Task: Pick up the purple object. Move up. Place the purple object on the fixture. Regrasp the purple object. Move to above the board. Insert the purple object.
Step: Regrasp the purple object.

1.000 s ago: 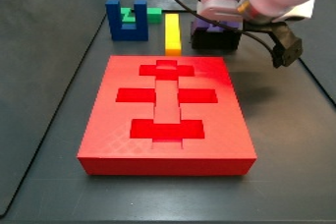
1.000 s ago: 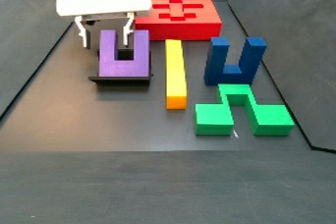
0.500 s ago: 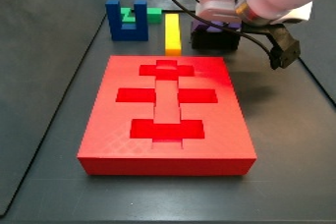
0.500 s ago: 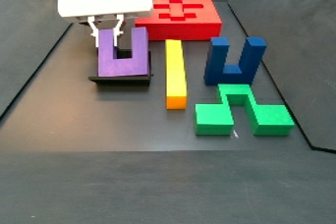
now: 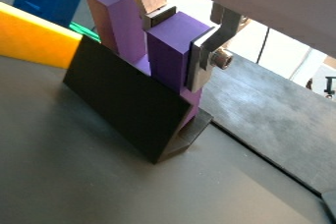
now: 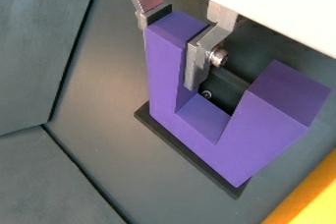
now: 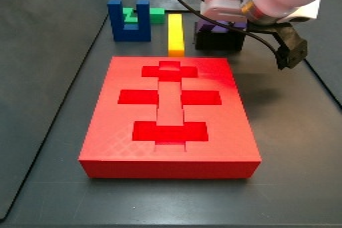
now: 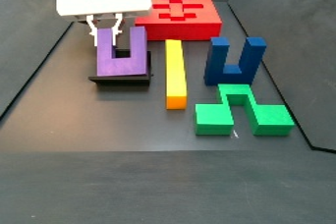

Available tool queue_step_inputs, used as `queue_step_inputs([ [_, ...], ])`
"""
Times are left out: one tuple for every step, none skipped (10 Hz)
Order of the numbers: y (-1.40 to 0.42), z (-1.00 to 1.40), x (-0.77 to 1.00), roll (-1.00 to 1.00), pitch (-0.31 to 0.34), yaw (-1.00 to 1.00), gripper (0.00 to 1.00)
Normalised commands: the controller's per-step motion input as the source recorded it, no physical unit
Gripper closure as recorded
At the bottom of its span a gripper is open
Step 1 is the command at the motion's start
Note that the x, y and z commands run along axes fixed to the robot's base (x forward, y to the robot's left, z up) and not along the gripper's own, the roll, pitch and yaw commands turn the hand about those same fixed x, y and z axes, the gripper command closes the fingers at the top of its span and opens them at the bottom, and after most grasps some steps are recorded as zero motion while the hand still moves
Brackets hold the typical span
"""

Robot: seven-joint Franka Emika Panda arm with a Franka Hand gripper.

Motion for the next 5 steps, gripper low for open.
queue_step_inputs([
  [0.00,0.00,0.00,0.00,0.000,0.00,1.00],
  [0.00,0.00,0.00,0.00,0.000,0.00,1.00],
  [0.00,0.00,0.00,0.00,0.000,0.00,1.00],
  [0.00,0.00,0.00,0.00,0.000,0.00,1.00],
  [0.00,0.00,0.00,0.00,0.000,0.00,1.00],
])
